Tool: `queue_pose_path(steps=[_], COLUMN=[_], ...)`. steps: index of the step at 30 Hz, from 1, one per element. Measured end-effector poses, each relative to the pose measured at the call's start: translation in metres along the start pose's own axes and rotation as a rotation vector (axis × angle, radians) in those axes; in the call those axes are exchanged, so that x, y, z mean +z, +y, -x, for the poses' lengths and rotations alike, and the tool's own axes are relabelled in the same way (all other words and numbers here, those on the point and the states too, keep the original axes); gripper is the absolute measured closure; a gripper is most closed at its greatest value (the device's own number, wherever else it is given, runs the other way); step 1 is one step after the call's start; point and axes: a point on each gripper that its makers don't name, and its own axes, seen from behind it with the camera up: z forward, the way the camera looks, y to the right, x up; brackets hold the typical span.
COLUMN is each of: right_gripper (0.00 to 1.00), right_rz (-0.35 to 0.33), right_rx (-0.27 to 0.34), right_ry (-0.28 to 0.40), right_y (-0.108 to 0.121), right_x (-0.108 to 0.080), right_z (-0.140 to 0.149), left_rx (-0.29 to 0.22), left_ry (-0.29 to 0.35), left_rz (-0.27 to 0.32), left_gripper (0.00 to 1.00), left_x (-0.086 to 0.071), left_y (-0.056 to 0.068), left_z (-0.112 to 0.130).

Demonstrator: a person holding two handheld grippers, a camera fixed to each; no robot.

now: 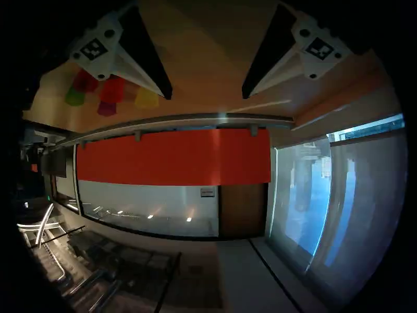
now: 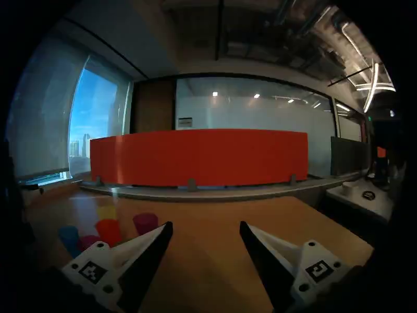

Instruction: Pour water

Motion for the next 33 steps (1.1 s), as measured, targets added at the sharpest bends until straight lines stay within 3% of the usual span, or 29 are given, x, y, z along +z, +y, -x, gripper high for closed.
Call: queue_pose_path(steps=[9,22,27,33], right_gripper=[0.01,0.01,0.01,0.01], right_rz=[-0.015,-0.078,-0.102,-0.124], right_rx=[0.012,-0.003,0.003,-0.014], right_ry=[-0.023,-0.036,-0.028,-0.024], right_y=[0.004,-0.003,-0.011,-0.014], right_x=[0.008,0.016,0.018,0.019], right_z=[-0.034,-0.091,-0.099,-0.101], left_rx=[-0.019,0.009,-0.022,-0.014], left_ry=[-0.008,-0.018,-0.017,-0.026], left_rz=[0.029,0.08,0.12,0.165], left_gripper=[0.0,0.0,0.0,0.0], left_x=[0.016,0.031,0.031,0.03], left_y=[-0.002,-0.001,0.005,0.014], left_z=[-0.052,-0.118,-0.132,-0.138])
